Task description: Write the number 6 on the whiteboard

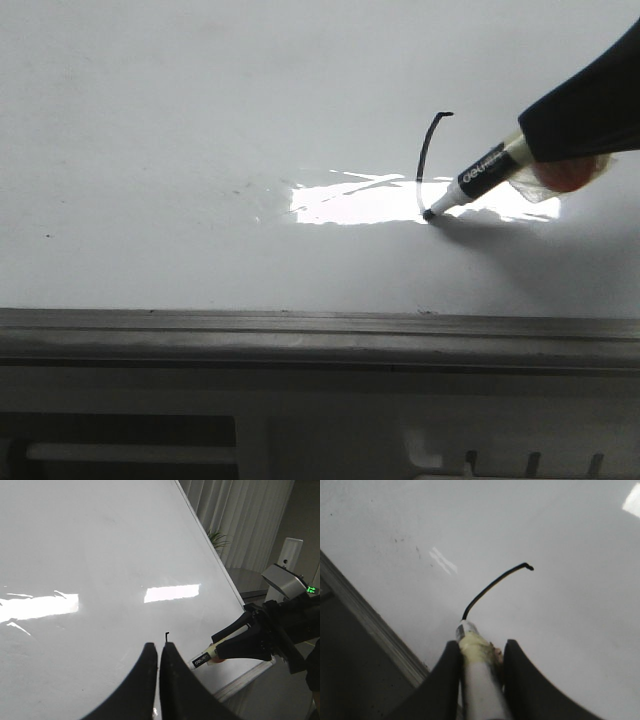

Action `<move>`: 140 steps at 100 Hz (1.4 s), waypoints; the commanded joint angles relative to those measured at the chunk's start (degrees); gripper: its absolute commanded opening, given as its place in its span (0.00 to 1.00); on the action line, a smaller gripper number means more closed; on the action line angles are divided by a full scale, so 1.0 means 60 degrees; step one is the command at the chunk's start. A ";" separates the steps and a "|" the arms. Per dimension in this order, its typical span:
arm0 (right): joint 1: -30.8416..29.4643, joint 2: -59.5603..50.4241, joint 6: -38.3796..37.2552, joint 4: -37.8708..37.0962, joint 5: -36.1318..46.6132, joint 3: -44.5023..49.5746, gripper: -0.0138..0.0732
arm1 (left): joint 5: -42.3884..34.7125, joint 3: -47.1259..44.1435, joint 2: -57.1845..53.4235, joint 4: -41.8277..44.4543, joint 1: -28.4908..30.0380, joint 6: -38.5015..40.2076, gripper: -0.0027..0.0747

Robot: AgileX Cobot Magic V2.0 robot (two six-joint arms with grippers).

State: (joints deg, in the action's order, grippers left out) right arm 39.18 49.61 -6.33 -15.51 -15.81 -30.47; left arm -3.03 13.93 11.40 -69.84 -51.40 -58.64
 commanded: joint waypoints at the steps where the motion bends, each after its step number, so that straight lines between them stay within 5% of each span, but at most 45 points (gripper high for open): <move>1: -0.0161 -0.0118 0.0056 -0.0280 -0.0869 -0.0196 0.09 | -0.0257 0.0277 0.0094 -0.0003 0.0020 0.0094 0.01; 103: -0.0355 0.0554 0.0056 -0.0101 0.0457 -0.1108 0.09 | 0.0094 0.0277 0.0094 -0.0017 0.0020 0.0094 0.01; 130: 0.0900 -0.1718 0.0056 0.0169 -0.0025 -0.2081 0.09 | 0.0505 0.0313 0.0215 -0.0338 0.0020 0.0094 0.01; 140: 0.1323 -0.2024 0.0056 0.0176 -0.0744 -0.2203 0.09 | 0.1225 0.0417 0.0751 0.0101 0.0020 0.0076 0.10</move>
State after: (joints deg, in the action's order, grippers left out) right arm 45.14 38.79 -6.47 -14.34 -19.82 -41.24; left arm 1.60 13.93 12.69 -70.95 -51.40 -58.64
